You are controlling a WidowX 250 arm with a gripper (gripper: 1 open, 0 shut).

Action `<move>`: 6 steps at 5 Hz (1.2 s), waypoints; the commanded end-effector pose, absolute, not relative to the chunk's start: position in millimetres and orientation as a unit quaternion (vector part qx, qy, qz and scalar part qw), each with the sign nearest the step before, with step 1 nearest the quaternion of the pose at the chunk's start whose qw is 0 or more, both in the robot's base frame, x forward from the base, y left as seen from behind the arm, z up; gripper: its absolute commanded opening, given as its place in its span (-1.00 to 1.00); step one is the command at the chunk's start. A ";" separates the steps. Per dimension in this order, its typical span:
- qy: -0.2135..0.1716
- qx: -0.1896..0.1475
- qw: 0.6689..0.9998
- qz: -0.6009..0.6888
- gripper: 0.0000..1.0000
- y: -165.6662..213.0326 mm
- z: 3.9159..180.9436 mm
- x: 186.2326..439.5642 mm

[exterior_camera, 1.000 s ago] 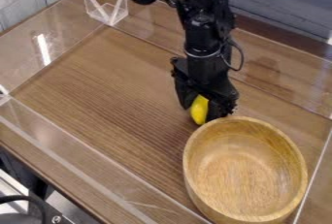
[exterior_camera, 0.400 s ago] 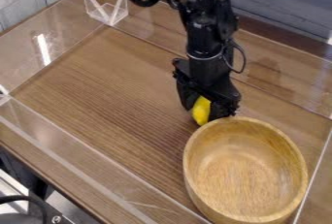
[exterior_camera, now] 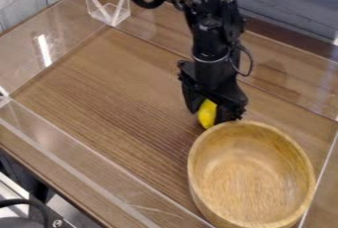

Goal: Put the lemon in the brown bowl

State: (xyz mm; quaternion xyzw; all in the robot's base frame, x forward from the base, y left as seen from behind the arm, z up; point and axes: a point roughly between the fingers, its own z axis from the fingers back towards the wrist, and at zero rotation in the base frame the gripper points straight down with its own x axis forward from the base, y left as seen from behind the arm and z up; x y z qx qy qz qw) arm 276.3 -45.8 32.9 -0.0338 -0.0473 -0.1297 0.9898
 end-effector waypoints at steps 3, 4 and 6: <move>-0.058 -0.040 0.988 -0.139 -1.00 -58.8 36.8 275.4; -0.058 -0.041 0.988 -0.140 -1.00 -61.4 36.5 274.5; -0.058 -0.045 0.987 -0.143 -1.00 -66.1 36.1 272.8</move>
